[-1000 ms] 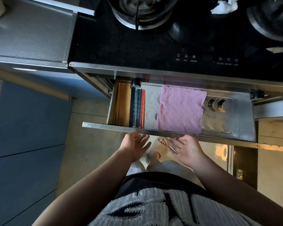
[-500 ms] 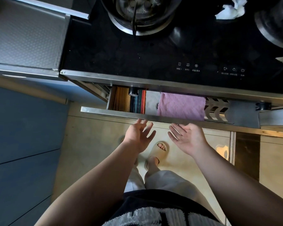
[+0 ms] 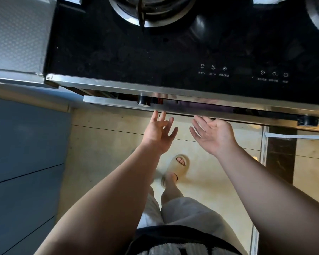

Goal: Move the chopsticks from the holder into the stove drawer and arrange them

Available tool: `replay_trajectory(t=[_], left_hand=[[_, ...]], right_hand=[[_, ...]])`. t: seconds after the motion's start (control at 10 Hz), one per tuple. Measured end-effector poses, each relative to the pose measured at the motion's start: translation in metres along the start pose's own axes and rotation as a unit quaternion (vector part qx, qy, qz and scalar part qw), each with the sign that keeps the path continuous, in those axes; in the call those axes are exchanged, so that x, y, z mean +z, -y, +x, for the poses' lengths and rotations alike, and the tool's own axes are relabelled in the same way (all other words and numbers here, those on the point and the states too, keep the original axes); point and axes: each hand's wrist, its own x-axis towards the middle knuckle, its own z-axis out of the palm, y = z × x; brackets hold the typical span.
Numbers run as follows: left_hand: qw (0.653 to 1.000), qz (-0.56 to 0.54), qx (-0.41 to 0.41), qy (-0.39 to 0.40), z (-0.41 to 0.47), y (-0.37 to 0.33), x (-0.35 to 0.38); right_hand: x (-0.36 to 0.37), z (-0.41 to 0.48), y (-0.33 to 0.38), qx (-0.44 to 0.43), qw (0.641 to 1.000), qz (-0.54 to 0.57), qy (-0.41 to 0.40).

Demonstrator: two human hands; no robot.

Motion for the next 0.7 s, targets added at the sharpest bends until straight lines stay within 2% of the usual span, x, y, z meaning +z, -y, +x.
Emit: replay_trajectory(t=[0.5,0.6,0.7], left_hand=[[1.000,-0.001,-0.003,0.017,0.029,-0.007,0.011],[0.999,0.012,-0.011,0.033,0.024,-0.007,0.011],[0.995,0.092,-0.019,0.028,0.013,-0.003,0.011]], right_hand=[[0.006,0.019,0.015,-0.017,0.998,-0.045,0.037],[0.004,0.011,0.011,-0.018,0.997,-0.072,0.038],[0.002,-0.001,0.003,-0.021,0.992,-0.127,0.017]])
